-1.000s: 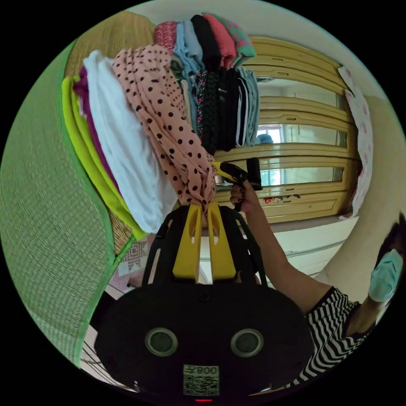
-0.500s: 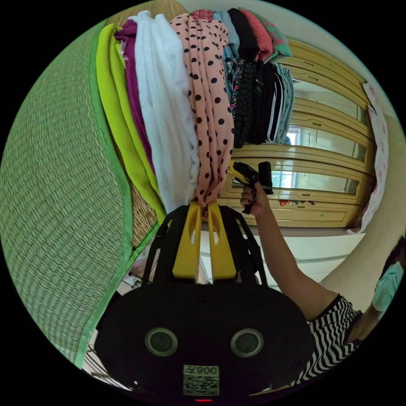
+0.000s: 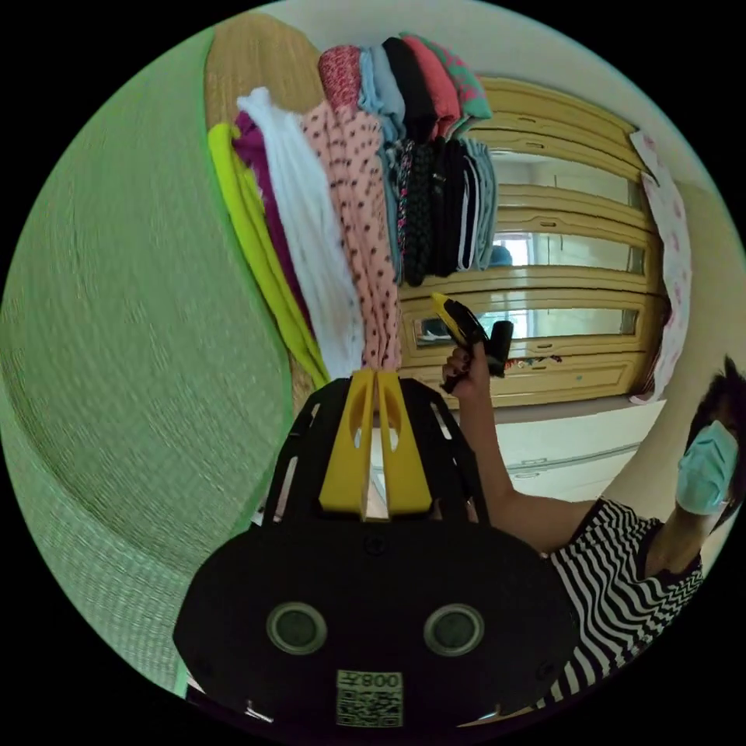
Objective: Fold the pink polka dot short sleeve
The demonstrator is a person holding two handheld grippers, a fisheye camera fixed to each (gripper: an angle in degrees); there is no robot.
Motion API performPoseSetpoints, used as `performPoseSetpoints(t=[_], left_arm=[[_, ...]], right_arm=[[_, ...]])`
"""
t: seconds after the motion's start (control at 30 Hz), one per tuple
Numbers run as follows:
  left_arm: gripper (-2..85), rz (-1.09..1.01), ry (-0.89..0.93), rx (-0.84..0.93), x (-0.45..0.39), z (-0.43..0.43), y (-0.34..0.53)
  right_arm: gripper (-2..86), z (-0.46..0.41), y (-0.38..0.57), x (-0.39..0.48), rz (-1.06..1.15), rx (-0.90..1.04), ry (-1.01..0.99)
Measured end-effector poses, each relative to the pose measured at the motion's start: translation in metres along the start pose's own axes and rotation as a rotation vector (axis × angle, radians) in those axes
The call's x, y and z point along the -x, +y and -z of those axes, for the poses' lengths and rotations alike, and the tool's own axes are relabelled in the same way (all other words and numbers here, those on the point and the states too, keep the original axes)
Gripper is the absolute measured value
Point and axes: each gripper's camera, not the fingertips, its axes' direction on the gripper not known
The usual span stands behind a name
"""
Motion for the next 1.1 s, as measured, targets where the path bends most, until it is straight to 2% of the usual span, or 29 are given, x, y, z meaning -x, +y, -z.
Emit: performPoseSetpoints(t=[0.1,0.23,0.47,0.7,0.87,1.0,1.1], left_arm=[[0.3,-0.102,-0.064,-0.049,-0.018,0.014,-0.036],[0.2,-0.208,-0.202,-0.086,-0.04,0.021,-0.091],[0.1,-0.185,-0.476,-0.002,-0.021,0.016,-0.136],[0.0,-0.089,-0.379,-0.064,0.018,0.042,-0.108],[0.1,-0.128,-0.397,-0.072,0.013,0.056,-0.089],[0.1,-0.077,-0.351,-0.084,0.023,0.065,-0.073],[0.1,-0.021,-0.278,-0.107,0.035,0.073,-0.055]], right_arm=[[0.1,-0.049,0.018,0.055,0.142,0.083,0.001],[0.1,-0.109,0.055,0.091,0.214,0.166,0.062],[0.1,-0.177,0.134,0.111,0.289,0.161,0.19],[0.1,-0.219,0.179,0.117,0.303,0.157,0.187],[0.1,-0.223,0.218,0.143,0.382,0.095,0.232],[0.1,-0.24,0.261,0.154,0.415,0.009,0.376],[0.1,-0.283,0.287,0.144,0.398,0.106,0.443]])
